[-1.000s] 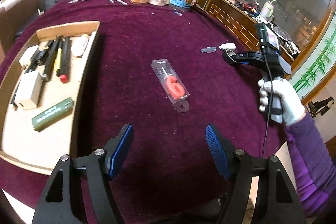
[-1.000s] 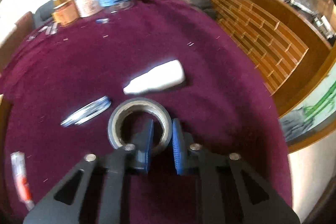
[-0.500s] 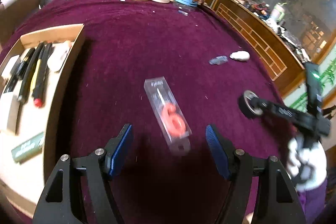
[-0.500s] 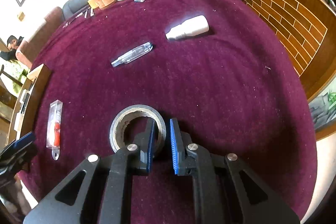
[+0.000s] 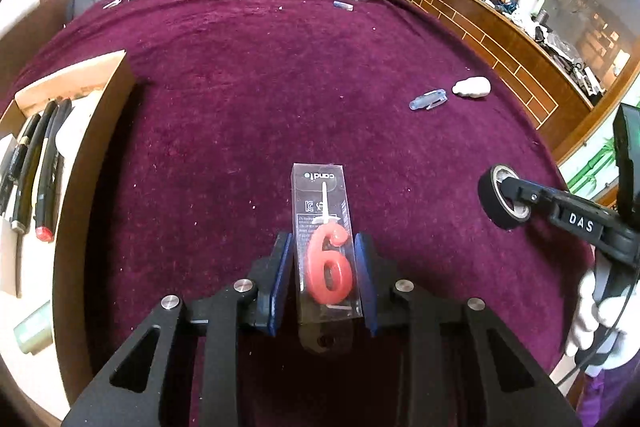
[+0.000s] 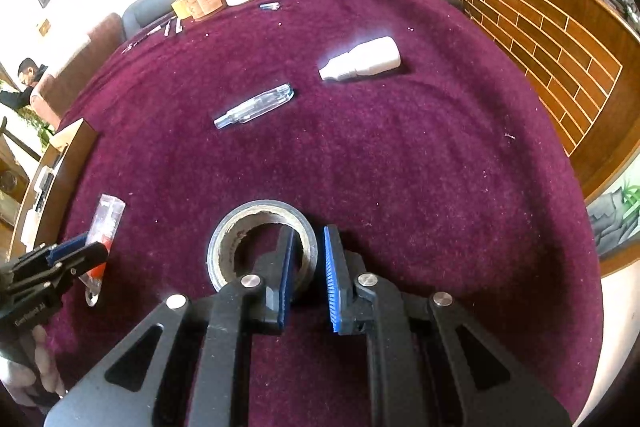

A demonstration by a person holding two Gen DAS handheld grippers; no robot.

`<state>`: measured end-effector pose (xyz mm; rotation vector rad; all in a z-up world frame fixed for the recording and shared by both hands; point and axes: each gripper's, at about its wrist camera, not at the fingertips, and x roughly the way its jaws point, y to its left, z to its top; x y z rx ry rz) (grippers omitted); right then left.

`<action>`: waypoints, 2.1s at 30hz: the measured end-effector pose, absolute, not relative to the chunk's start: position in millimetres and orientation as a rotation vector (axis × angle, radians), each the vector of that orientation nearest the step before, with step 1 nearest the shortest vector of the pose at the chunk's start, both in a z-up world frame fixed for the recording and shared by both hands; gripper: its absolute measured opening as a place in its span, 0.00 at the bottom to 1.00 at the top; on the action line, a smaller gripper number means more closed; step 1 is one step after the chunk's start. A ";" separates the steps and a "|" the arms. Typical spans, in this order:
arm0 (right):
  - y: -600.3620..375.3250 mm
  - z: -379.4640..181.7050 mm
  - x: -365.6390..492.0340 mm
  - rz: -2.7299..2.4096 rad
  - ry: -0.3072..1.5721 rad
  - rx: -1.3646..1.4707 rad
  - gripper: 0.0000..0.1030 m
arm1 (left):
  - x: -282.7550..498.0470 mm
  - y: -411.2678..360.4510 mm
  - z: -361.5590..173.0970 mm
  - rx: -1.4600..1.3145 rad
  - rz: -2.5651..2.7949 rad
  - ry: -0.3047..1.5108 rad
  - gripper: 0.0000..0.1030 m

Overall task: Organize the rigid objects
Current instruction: 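Grasp the red candle package with the left tool while the right tool holds the tape roll, then carry the candle package and tape roll into the tray while both tools release them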

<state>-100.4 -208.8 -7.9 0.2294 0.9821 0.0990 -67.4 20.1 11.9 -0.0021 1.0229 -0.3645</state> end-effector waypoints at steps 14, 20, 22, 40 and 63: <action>-210.4 -3.7 -117.3 0.110 0.911 0.283 0.13 | -93.3 20.8 25.2 0.031 -0.415 0.929 0.23; -196.2 9.7 -126.5 0.148 0.870 0.280 0.13 | -115.7 40.8 48.0 -0.023 -0.432 0.887 0.23; -188.7 14.1 -128.6 0.160 0.860 0.271 0.13 | -121.5 45.5 52.8 -0.033 -0.433 0.878 0.23; -77.7 60.8 -140.7 0.386 0.819 0.185 0.13 | -157.9 160.9 78.7 -0.174 -0.268 0.792 0.23; 117.7 47.5 -134.5 0.699 0.934 -0.022 0.13 | -139.2 297.9 28.3 -0.311 0.000 0.891 0.23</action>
